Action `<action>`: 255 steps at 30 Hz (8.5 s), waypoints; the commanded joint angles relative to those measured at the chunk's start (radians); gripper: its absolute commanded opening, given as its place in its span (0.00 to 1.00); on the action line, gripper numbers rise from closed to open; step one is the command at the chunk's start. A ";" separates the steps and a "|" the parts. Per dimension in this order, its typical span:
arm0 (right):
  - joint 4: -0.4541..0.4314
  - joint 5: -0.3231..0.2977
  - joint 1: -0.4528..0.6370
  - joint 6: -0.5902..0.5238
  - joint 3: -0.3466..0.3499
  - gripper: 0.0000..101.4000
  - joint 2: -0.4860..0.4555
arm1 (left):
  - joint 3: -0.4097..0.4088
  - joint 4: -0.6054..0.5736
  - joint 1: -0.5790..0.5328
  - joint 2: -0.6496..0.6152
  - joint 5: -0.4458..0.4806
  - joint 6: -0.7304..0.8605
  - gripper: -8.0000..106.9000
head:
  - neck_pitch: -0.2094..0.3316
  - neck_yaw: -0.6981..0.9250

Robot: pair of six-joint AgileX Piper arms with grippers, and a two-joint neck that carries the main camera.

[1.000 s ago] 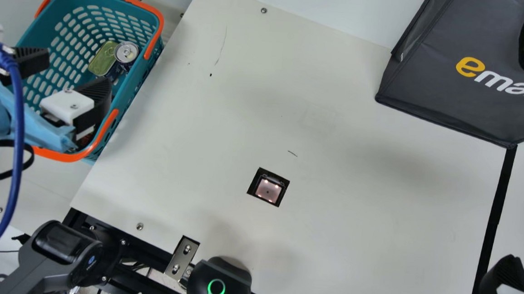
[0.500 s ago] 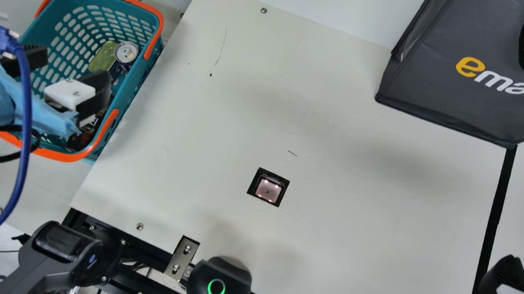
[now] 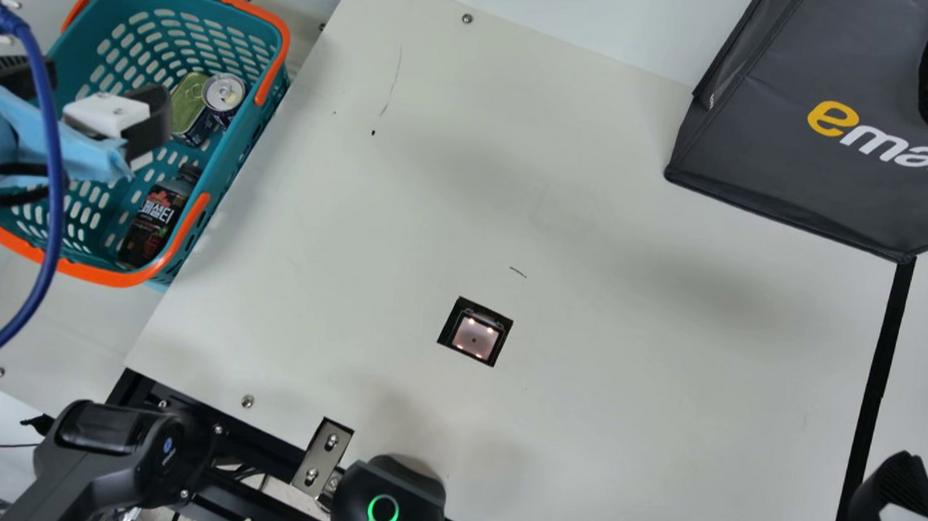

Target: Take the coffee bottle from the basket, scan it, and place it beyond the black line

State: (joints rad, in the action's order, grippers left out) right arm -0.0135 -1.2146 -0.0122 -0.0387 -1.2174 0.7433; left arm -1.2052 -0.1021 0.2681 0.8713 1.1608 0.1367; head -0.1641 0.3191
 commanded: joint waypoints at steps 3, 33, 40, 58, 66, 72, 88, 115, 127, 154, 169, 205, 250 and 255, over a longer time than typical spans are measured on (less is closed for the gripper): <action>0.000 0.000 0.000 0.000 0.000 0.90 0.000 | 0.008 -0.044 0.102 0.018 -0.014 0.069 0.85 | 0.026 0.002; 0.000 0.001 0.000 0.000 0.000 0.90 0.000 | 0.206 -0.223 0.450 0.154 -0.139 0.455 0.85 | 0.026 0.002; 0.000 0.001 0.000 0.000 0.000 0.90 0.000 | 0.249 -0.243 0.455 0.204 -0.188 0.492 0.85 | 0.026 0.002; 0.000 0.001 0.000 0.000 0.000 0.90 0.000 | 0.297 -0.378 0.575 0.420 -0.249 0.819 0.85 | 0.026 0.002; 0.000 0.001 0.000 0.000 0.000 0.90 0.000 | 0.303 -0.418 0.617 0.526 -0.294 0.951 0.85 | 0.026 0.002; 0.000 0.001 0.000 0.000 0.000 0.90 0.000 | 0.299 -0.457 0.625 0.616 -0.337 1.044 0.85 | 0.026 0.002; 0.000 0.001 0.000 0.000 0.000 0.90 0.000 | 0.246 -0.513 0.598 0.859 -0.384 1.241 0.85 | 0.026 0.002; 0.000 0.000 0.000 0.000 0.000 0.90 0.000 | 0.145 -0.387 0.479 1.147 -0.553 1.081 0.85 | 0.026 0.002; 0.000 0.000 0.000 0.000 0.000 0.90 0.000 | 0.129 -0.380 0.458 1.212 -0.613 1.040 0.85 | 0.026 0.002; 0.000 0.001 0.000 0.000 0.000 0.90 0.000 | 0.150 -0.385 0.428 1.287 -0.719 1.019 0.50 | 0.026 0.002; 0.000 0.001 0.000 0.000 0.000 0.90 0.000 | 0.137 -0.416 0.432 1.236 -0.701 1.027 0.16 | 0.026 0.002; 0.000 0.001 0.000 0.000 0.000 0.90 0.000 | 0.227 -0.526 0.536 0.878 -0.553 1.109 0.16 | 0.026 0.002; 0.000 0.001 0.000 0.000 0.000 0.90 0.000 | -0.035 -0.546 0.517 0.545 -0.170 0.868 0.16 | 0.026 0.002; 0.000 0.001 0.000 0.000 0.000 0.90 0.000 | -0.064 -0.553 0.486 0.525 -0.144 0.849 0.16 | 0.026 0.002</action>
State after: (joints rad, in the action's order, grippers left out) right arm -0.0135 -1.2140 -0.0122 -0.0387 -1.2174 0.7433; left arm -1.2654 -0.6540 0.7598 1.3982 1.0122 0.9869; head -0.1641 0.3191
